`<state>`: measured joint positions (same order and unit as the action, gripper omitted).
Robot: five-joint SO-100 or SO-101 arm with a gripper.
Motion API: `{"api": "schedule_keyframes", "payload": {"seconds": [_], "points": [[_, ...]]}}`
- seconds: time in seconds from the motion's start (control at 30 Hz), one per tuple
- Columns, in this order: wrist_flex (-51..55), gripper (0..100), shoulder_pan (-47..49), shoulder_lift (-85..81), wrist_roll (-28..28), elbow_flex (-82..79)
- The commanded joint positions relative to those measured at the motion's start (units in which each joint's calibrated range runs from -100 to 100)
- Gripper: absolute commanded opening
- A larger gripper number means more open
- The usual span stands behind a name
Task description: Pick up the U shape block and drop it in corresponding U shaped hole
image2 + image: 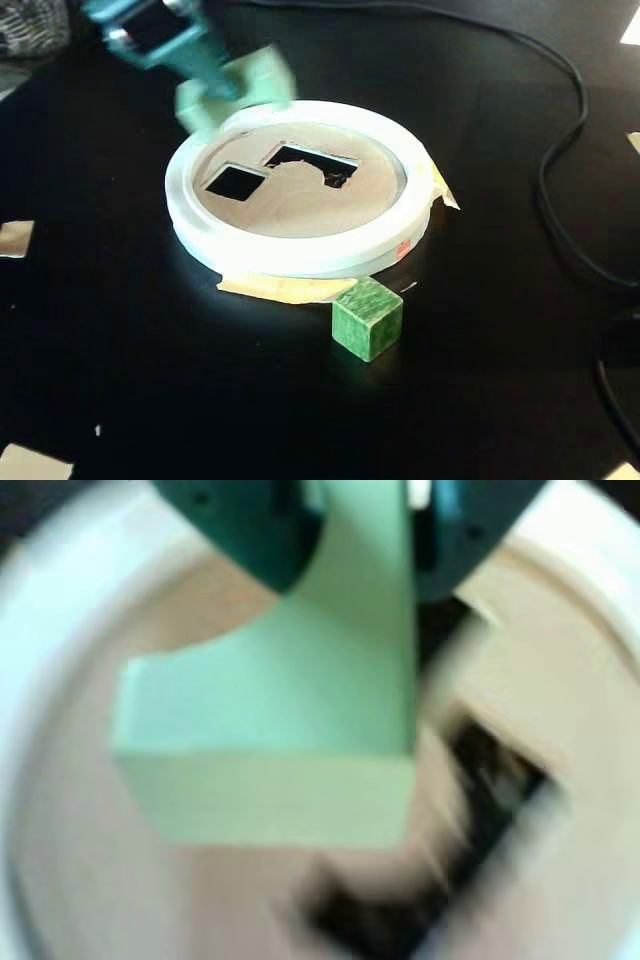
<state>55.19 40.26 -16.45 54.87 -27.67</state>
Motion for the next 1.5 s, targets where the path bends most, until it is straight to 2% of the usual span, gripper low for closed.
{"api": "schedule_keyframes", "payload": {"seconds": [0.0, 0.13, 0.5, 1.07, 1.23, 1.27, 1.37, 1.43, 1.47], "points": [[-7.87, 2, 1.94, 8.35, 2.30, 10.82], [-9.58, 2, 4.56, 13.90, 5.57, 13.37], [-14.30, 2, 6.31, 30.92, 6.25, 23.76], [-14.30, 2, 9.30, 33.42, 11.28, 23.39], [-14.20, 5, 9.30, 33.33, 10.84, 23.39], [-14.20, 6, 9.18, 33.33, 10.79, 23.39], [-14.30, 20, 8.43, 33.33, 10.74, 23.66], [-14.30, 34, 7.93, 33.33, 10.70, 23.66], [-14.30, 45, 7.93, 33.33, 10.70, 23.66]]}}
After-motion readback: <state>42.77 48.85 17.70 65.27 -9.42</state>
